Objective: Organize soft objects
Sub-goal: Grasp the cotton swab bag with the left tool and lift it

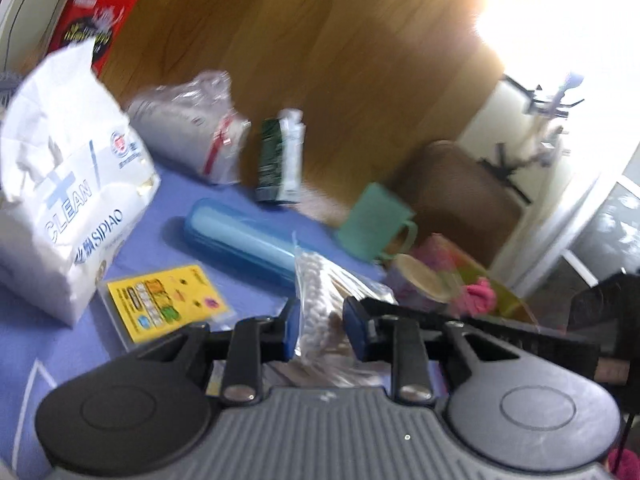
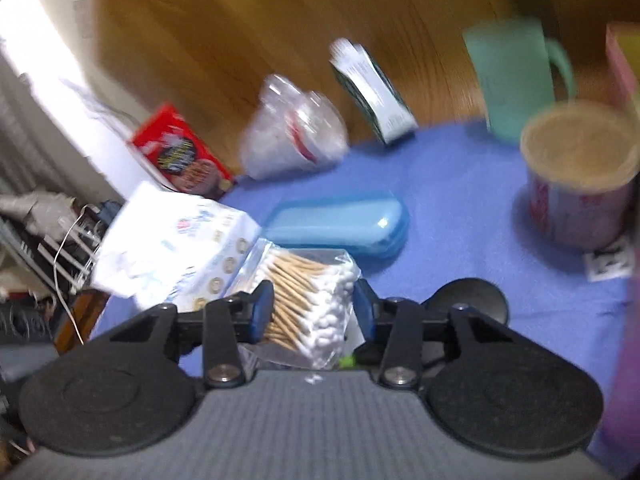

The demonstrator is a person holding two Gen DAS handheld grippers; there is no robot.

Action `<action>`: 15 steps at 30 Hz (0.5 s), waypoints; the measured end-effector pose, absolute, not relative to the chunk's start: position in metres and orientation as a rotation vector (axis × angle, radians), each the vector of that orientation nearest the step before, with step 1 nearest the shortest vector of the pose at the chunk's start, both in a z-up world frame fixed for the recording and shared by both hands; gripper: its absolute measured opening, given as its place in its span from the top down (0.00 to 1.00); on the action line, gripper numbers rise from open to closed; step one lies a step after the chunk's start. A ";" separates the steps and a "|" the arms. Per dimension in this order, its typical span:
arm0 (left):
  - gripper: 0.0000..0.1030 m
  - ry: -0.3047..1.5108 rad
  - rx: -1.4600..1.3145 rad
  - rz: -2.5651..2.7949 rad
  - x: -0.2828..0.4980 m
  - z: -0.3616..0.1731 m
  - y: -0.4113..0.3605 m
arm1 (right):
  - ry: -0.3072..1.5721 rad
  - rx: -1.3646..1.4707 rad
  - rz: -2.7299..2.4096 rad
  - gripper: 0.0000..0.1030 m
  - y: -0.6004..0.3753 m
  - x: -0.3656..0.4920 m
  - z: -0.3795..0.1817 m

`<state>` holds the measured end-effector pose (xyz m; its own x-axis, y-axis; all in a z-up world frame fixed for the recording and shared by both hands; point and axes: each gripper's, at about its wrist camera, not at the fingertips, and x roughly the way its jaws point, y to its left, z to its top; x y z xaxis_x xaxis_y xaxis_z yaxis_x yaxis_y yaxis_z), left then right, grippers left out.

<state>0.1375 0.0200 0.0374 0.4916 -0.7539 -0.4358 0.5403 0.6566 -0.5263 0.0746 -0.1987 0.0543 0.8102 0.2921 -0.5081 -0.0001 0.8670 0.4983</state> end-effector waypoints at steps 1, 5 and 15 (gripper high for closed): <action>0.77 0.686 -0.330 -0.822 0.125 0.039 0.020 | 0.589 0.475 0.163 0.55 -0.195 0.060 0.058; 0.77 0.715 -0.309 -0.881 0.084 0.032 0.013 | 0.529 0.393 0.121 0.55 -0.188 -0.001 0.058; 0.76 0.848 -0.155 -0.995 0.027 -0.001 -0.037 | 0.565 0.378 -0.034 0.55 -0.203 -0.089 0.017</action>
<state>0.0269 -0.0365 -0.0011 0.2622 -0.7881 -0.5570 0.6746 0.5624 -0.4782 -0.0891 -0.2026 0.0168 0.8459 0.0709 -0.5285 0.1347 0.9305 0.3405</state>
